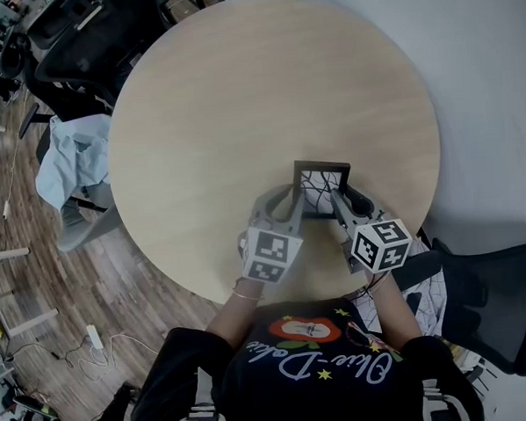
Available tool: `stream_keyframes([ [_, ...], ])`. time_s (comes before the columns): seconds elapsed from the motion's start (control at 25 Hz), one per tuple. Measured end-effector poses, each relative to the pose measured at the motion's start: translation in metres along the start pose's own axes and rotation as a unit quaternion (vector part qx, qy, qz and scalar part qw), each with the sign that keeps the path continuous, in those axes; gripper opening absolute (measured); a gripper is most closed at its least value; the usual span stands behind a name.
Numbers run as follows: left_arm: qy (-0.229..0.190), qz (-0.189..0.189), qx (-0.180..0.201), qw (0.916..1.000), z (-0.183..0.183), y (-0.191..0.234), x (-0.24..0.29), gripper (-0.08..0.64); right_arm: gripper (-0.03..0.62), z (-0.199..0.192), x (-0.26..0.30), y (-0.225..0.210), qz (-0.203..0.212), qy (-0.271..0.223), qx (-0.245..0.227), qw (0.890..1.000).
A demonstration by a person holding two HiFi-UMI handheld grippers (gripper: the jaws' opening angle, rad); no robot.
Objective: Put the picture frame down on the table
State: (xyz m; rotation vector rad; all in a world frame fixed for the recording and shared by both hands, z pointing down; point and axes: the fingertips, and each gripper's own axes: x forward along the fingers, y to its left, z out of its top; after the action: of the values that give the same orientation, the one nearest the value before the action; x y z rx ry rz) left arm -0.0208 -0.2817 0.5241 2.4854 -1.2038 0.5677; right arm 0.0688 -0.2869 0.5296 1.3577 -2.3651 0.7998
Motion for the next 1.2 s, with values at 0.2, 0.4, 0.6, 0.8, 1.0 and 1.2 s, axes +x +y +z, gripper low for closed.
stream_keyframes([
  [0.2, 0.006, -0.001, -0.006, 1.0, -0.001, 0.006, 0.006, 0.058, 0.087, -0.001, 0.008, -0.004, -0.005, 0.004, 0.005, 1.0],
  [0.4, 0.013, 0.002, -0.005, 0.9999, -0.003, 0.008, 0.01, 0.06, 0.089, -0.001, 0.013, -0.007, -0.008, 0.009, 0.006, 1.0],
  [0.6, 0.017, 0.003, -0.012, 0.9998, -0.005, 0.015, 0.017, 0.06, 0.094, -0.002, 0.021, -0.01, -0.015, 0.015, 0.007, 1.0],
  [0.8, 0.026, 0.003, -0.009, 0.9996, -0.009, 0.017, 0.022, 0.06, 0.1, -0.005, 0.025, -0.014, -0.024, 0.022, 0.012, 0.999],
  [1.0, 0.034, 0.002, -0.009, 0.9994, -0.014, 0.016, 0.026, 0.06, 0.106, -0.01, 0.029, -0.018, -0.032, 0.033, 0.011, 0.999],
  [1.2, 0.039, 0.004, -0.007, 0.9992, -0.016, 0.016, 0.031, 0.06, 0.106, -0.015, 0.031, -0.022, -0.039, 0.042, 0.01, 0.998],
])
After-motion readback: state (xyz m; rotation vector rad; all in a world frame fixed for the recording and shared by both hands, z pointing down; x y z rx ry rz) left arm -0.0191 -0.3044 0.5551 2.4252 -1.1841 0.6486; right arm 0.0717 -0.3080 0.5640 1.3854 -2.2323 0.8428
